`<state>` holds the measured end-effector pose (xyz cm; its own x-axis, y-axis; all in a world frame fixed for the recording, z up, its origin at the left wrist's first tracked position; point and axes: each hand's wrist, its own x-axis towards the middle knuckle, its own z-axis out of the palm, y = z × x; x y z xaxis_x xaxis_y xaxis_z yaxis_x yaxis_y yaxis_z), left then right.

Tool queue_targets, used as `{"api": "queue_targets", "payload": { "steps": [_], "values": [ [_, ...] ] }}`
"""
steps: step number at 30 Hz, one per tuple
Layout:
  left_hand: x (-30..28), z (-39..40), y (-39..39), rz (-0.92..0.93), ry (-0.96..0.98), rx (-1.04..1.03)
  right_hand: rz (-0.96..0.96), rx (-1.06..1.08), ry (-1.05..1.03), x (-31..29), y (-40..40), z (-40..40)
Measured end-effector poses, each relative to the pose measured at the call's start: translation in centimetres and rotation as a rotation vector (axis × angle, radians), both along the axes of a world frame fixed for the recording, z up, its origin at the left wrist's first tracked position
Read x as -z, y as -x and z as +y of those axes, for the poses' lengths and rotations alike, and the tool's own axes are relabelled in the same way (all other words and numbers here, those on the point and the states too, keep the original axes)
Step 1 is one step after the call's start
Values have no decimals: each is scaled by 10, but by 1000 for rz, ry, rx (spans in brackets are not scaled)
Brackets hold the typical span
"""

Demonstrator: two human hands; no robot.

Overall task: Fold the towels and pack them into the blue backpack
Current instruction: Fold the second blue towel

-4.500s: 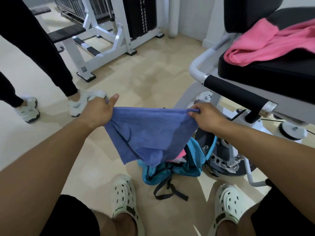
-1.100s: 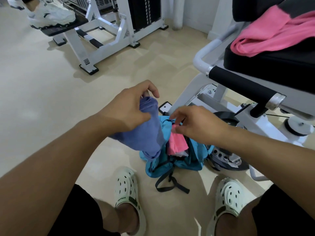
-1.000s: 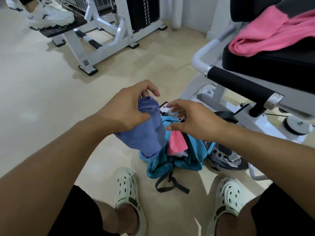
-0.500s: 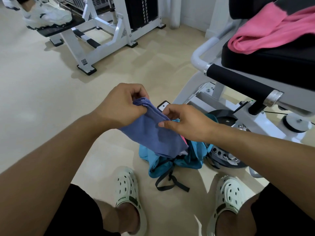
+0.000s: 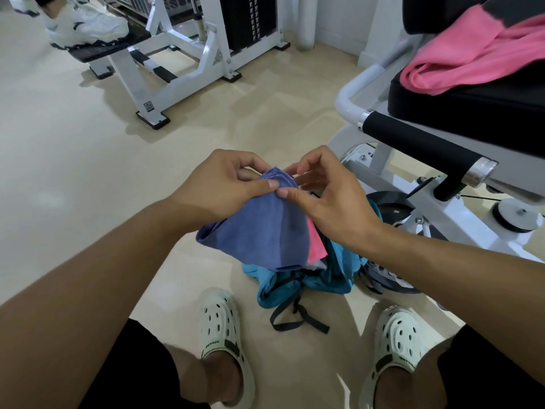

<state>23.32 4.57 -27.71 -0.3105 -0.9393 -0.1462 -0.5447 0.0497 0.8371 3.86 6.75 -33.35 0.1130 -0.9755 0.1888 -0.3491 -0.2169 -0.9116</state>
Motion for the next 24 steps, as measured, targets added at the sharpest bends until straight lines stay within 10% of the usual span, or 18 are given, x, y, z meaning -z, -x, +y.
{"api": "queue_targets", "payload": {
  "steps": [24],
  "values": [
    [7, -2, 3, -44, -19, 42, -72, -6, -101, -16, 8, 2]
  ]
}}
